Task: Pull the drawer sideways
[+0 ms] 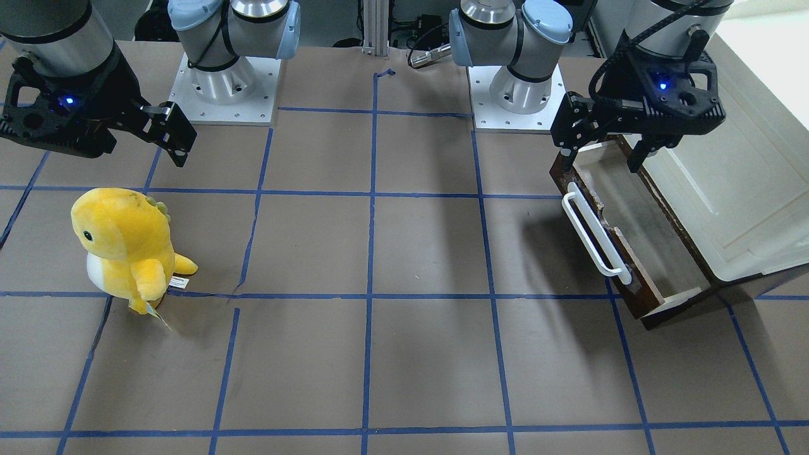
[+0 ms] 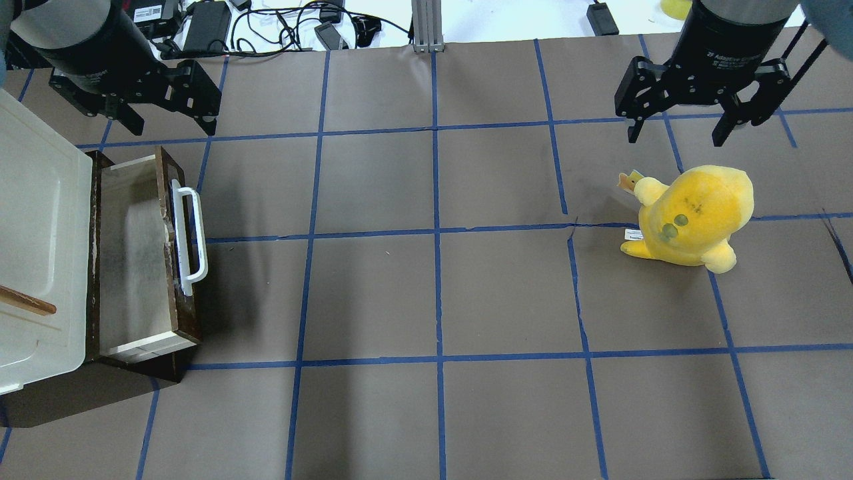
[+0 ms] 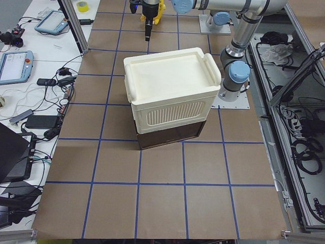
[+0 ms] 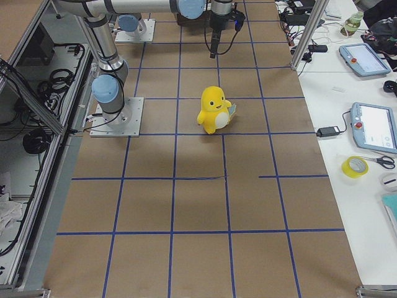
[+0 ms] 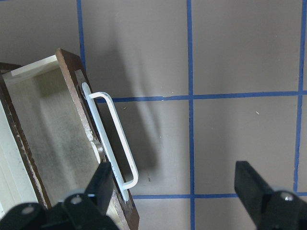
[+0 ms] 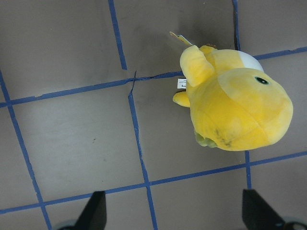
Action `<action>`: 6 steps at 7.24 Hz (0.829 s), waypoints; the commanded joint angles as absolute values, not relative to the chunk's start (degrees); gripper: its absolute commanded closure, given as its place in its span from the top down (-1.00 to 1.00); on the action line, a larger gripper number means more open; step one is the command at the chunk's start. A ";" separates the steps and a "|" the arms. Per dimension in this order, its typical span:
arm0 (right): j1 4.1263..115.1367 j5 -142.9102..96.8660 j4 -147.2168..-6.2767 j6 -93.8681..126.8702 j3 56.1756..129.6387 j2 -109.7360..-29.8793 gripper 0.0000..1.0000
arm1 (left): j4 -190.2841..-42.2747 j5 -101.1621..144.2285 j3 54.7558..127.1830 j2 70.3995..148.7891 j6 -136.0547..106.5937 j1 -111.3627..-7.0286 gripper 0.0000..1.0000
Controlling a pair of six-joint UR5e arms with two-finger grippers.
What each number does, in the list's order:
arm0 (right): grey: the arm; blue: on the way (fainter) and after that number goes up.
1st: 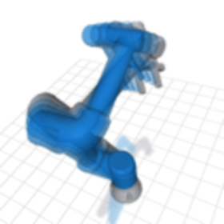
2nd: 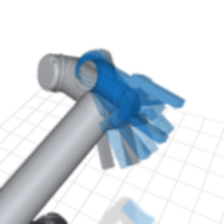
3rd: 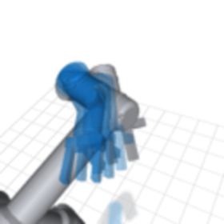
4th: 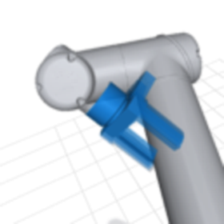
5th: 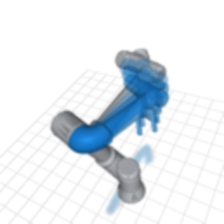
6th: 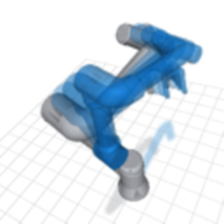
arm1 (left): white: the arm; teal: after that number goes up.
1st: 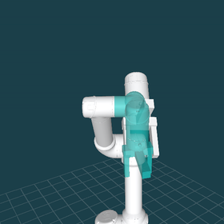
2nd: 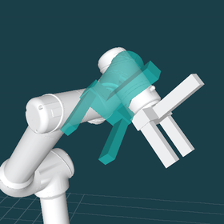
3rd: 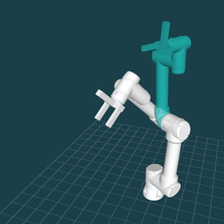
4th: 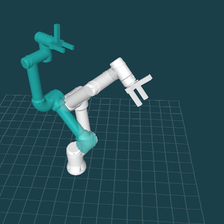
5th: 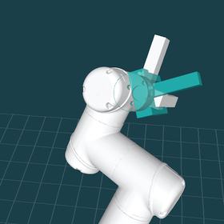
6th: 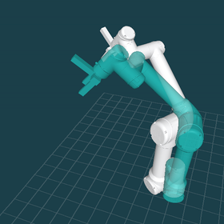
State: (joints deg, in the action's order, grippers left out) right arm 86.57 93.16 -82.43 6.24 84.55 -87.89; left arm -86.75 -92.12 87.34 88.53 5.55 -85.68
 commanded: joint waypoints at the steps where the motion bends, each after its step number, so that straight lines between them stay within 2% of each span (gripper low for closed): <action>1: 86.57 93.16 -82.44 6.24 84.55 -87.89 1.00 | -86.83 -92.02 87.28 88.24 1.44 -85.87 0.81; 6: 86.57 93.16 -82.44 6.24 84.55 -87.89 1.00 | -87.19 -92.29 87.36 87.10 -2.99 -86.13 0.80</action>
